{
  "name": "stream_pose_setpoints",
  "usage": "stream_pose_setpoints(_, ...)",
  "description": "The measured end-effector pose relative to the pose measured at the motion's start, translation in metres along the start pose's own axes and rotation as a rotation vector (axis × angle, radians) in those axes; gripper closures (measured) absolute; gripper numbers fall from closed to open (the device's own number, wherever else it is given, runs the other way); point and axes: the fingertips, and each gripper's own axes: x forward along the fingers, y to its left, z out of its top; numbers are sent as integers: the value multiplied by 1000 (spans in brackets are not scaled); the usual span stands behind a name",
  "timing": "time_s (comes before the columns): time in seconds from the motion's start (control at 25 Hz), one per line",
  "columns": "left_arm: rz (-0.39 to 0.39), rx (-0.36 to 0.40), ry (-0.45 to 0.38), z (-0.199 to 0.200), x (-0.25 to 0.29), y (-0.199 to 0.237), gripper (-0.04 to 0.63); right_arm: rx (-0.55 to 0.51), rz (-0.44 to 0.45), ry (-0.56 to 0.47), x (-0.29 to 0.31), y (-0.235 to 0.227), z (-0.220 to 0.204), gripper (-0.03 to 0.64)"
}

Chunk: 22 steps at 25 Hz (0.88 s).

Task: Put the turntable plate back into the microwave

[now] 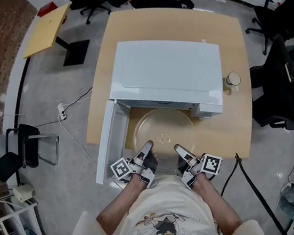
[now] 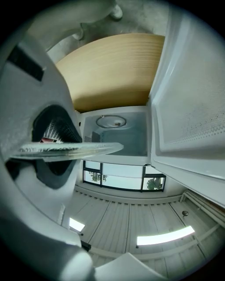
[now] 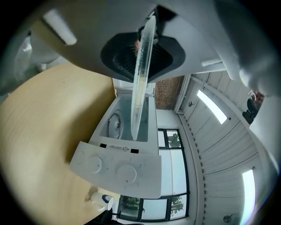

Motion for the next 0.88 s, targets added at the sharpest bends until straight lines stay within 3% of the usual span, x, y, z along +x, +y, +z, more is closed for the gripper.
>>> stream_pose_setpoints(0.4,10,59,-1,22,23,11,571,-2,4,-29,17,-26,21,571)
stream_pose_setpoints(0.88,10,19,-41,48,43,34,571,-47,2,-100,44,-46,46,569)
